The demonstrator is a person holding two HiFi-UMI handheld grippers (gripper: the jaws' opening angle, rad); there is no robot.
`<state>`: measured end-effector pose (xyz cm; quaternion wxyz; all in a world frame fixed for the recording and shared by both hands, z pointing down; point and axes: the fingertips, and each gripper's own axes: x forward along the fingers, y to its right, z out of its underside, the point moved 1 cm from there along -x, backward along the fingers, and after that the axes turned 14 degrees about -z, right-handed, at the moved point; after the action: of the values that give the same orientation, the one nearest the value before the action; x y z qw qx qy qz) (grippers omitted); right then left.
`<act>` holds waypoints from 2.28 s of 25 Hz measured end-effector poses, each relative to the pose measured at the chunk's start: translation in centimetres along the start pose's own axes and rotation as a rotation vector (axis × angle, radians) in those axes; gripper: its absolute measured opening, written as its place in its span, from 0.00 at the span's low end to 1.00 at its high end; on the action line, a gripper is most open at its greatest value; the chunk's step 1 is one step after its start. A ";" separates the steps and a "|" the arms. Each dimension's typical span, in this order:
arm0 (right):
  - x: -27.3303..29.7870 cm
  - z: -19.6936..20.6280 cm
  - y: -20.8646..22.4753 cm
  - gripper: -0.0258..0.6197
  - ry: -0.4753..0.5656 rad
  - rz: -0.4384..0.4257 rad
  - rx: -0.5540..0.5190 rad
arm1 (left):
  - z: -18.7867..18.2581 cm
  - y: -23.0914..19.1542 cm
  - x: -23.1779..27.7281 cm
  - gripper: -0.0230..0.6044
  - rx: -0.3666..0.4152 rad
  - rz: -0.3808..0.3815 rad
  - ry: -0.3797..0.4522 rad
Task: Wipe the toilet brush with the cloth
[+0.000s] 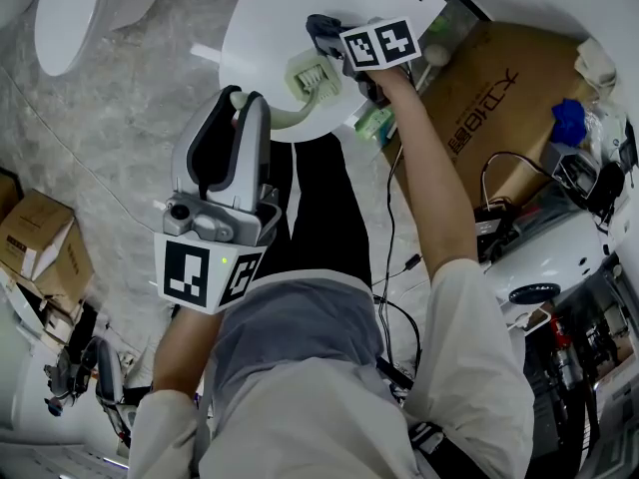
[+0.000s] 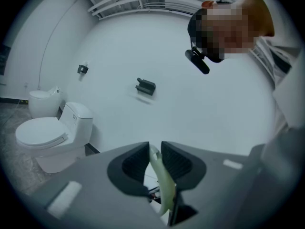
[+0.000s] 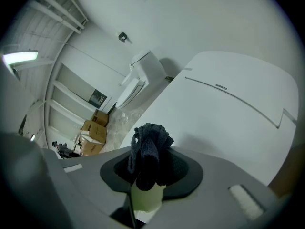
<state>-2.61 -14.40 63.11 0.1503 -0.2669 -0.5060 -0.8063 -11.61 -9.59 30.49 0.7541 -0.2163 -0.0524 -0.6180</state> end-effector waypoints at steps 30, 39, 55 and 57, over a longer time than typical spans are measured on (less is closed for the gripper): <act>3.8 -0.9 -7.0 0.21 -0.206 -0.206 -0.217 | 0.1 0.5 0.2 0.04 0.007 -0.009 0.019; 2.7 -1.1 -9.0 0.21 -0.142 -0.301 -0.261 | 0.0 0.5 0.3 0.04 0.008 -0.012 0.022; 1.0 0.0 -9.7 0.21 -0.060 -0.390 -0.220 | 0.2 1.0 0.1 0.04 0.020 -0.013 0.034; 0.6 0.1 -9.4 0.21 -0.046 -0.389 -0.209 | 0.2 1.0 0.2 0.04 0.019 -0.010 0.032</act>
<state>-7.94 -10.17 56.57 -0.0481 -0.1966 -0.4650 -0.8619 -10.56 -9.53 30.47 0.7536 -0.1987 -0.0473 -0.6248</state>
